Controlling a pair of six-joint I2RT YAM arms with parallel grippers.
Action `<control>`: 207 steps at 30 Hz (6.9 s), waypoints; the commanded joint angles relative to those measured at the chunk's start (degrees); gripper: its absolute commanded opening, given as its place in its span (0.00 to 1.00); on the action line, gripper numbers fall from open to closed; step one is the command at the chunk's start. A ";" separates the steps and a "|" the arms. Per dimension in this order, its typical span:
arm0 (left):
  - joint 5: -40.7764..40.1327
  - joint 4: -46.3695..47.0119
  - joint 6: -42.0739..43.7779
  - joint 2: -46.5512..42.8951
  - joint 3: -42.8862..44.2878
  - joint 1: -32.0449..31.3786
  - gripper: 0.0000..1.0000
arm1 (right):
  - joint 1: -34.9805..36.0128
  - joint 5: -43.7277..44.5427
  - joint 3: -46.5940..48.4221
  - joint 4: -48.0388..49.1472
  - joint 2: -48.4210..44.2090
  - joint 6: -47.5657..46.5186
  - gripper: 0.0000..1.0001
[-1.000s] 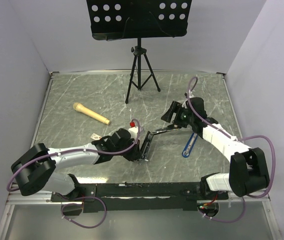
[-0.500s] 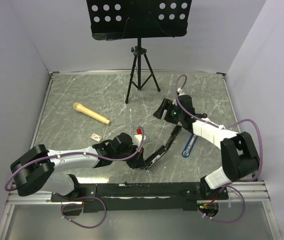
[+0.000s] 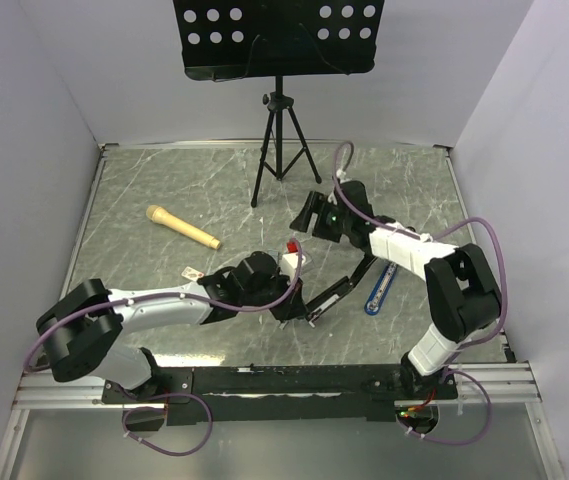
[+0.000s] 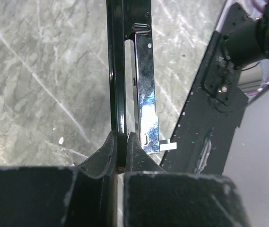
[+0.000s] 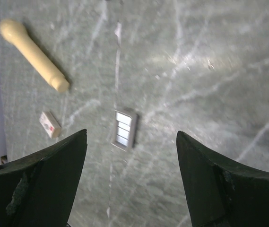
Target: Unload the staples from the stapler
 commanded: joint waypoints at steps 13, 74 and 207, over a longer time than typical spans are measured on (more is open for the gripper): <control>-7.55 4.13 -2.51 -1.54 0.30 4.78 0.01 | -3.07 -8.70 11.10 -20.53 -15.99 -7.06 0.85; -18.28 -0.70 -4.53 -6.28 -1.20 5.13 0.01 | 13.37 -22.59 -24.09 8.64 -16.63 -0.45 0.36; -27.95 -29.36 0.13 -17.45 8.91 15.59 0.97 | -13.44 22.85 8.09 -40.93 -5.02 -9.85 0.55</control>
